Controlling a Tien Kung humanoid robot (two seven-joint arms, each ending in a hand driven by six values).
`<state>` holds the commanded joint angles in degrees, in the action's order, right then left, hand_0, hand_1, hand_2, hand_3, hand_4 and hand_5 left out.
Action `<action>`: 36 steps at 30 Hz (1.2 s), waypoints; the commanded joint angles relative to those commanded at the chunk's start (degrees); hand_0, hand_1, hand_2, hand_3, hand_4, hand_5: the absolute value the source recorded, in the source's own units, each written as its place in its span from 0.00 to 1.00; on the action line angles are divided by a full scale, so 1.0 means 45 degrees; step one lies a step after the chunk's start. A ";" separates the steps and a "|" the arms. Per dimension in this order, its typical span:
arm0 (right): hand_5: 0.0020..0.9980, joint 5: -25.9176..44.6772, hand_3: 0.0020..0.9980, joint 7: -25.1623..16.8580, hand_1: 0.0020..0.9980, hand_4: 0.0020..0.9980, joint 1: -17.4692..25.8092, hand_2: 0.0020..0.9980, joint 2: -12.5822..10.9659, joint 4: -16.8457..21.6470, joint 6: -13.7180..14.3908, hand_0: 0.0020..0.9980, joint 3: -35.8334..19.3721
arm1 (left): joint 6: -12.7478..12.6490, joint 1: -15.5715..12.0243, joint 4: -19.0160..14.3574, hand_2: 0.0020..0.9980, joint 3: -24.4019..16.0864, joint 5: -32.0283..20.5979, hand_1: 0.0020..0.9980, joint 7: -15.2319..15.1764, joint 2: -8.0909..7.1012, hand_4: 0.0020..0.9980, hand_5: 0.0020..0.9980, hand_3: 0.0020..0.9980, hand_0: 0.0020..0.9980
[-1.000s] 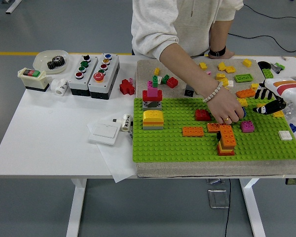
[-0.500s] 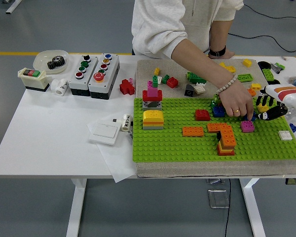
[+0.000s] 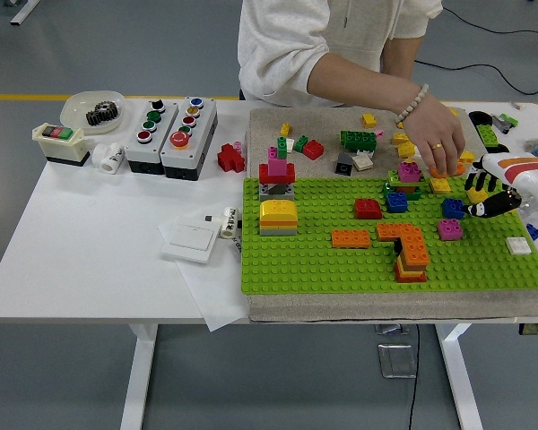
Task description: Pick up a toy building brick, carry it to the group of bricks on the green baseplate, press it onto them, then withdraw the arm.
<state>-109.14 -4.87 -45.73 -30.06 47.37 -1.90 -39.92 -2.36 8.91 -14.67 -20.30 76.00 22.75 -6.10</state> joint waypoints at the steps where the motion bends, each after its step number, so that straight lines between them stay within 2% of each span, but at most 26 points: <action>1: 0.30 0.0002 0.56 -0.0008 0.50 0.85 -0.0012 0.55 0.0060 -0.0060 0.0141 0.44 0.0053 | 0.0016 -0.0003 -0.0002 0.52 -0.0022 0.0040 0.48 0.0008 0.0003 0.62 0.76 0.60 0.43; 11: 0.31 0.0008 0.56 -0.0022 0.51 0.85 -0.0126 0.55 0.0391 -0.0363 0.0776 0.44 0.0393 | 0.0047 0.0010 -0.0017 0.52 -0.0038 0.0095 0.48 0.0014 -0.0014 0.62 0.76 0.59 0.43; 17: 0.31 -0.0128 0.57 -0.0034 0.52 0.86 -0.0379 0.57 0.0603 -0.0565 0.0917 0.44 0.0889 | 0.0045 0.0048 -0.0020 0.52 0.0021 0.0013 0.48 0.0000 -0.0017 0.62 0.76 0.59 0.43; 18: 0.31 -0.0139 0.61 -0.0039 0.56 0.87 -0.0424 0.60 0.0645 -0.0637 0.0952 0.44 0.0964 | 0.0040 0.0055 -0.0021 0.52 0.0031 -0.0006 0.48 -0.0003 -0.0016 0.62 0.76 0.60 0.43; 27: 0.31 -0.0244 0.62 0.0003 0.56 0.88 -0.0611 0.61 0.0906 -0.1061 0.0960 0.44 0.1296 | 0.0009 0.0133 -0.0028 0.52 0.0115 -0.0106 0.48 -0.0025 -0.0010 0.62 0.76 0.60 0.43; 36: 0.30 -0.0292 0.62 0.0084 0.56 0.88 -0.0646 0.61 0.0917 -0.1314 0.1036 0.44 0.1229 | -0.0013 0.0170 -0.0022 0.52 0.0151 -0.0161 0.48 -0.0043 -0.0008 0.62 0.76 0.60 0.43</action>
<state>-110.45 -4.49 -48.63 -25.94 41.45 2.76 -34.39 -2.42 9.67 -14.77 -19.62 75.28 22.56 -6.14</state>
